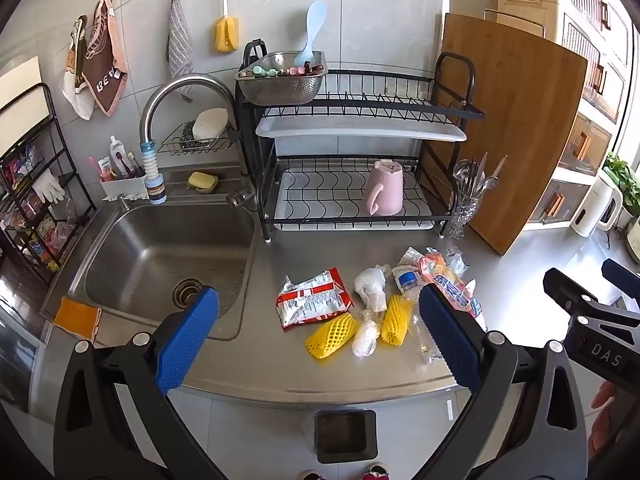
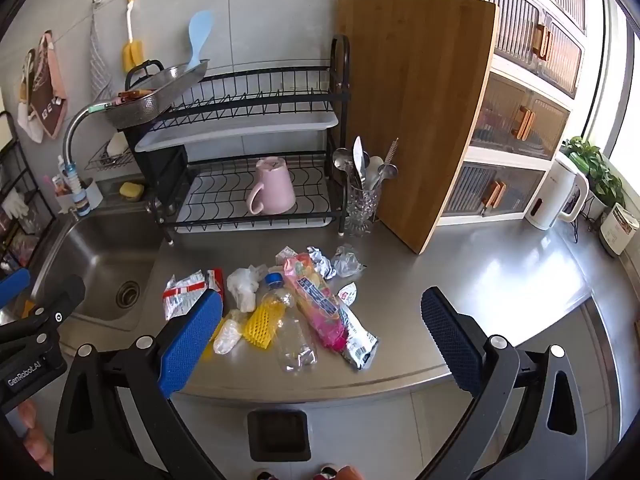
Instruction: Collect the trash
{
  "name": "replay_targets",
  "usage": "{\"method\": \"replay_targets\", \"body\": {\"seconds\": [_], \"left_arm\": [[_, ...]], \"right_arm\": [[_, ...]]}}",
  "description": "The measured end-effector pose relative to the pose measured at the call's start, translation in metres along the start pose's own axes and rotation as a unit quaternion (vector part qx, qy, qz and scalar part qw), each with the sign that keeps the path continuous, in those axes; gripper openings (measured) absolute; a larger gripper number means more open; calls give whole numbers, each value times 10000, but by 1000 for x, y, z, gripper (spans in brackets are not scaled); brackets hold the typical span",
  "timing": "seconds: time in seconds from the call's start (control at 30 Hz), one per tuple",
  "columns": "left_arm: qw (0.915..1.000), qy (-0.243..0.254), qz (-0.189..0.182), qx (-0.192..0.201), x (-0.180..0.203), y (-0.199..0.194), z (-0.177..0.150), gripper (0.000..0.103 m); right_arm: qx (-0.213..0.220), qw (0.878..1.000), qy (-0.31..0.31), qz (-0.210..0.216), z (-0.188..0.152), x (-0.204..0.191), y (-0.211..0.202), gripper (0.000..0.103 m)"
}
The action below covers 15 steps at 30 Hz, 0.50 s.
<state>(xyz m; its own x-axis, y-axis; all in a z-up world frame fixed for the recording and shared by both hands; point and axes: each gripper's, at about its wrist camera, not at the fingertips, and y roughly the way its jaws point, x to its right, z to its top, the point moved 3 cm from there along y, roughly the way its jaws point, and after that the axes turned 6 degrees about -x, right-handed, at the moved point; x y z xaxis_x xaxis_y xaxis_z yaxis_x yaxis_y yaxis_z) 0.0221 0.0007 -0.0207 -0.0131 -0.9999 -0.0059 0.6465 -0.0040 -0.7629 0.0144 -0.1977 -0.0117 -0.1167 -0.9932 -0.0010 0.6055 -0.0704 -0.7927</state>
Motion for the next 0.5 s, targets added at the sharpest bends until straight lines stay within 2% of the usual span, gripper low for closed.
{"method": "replay_targets", "body": {"seconds": [0.5], "left_arm": [[10000, 66, -42, 40, 7, -1, -3, 95]], "right_arm": [[68, 9999, 17, -115, -4, 6, -7, 100]]}}
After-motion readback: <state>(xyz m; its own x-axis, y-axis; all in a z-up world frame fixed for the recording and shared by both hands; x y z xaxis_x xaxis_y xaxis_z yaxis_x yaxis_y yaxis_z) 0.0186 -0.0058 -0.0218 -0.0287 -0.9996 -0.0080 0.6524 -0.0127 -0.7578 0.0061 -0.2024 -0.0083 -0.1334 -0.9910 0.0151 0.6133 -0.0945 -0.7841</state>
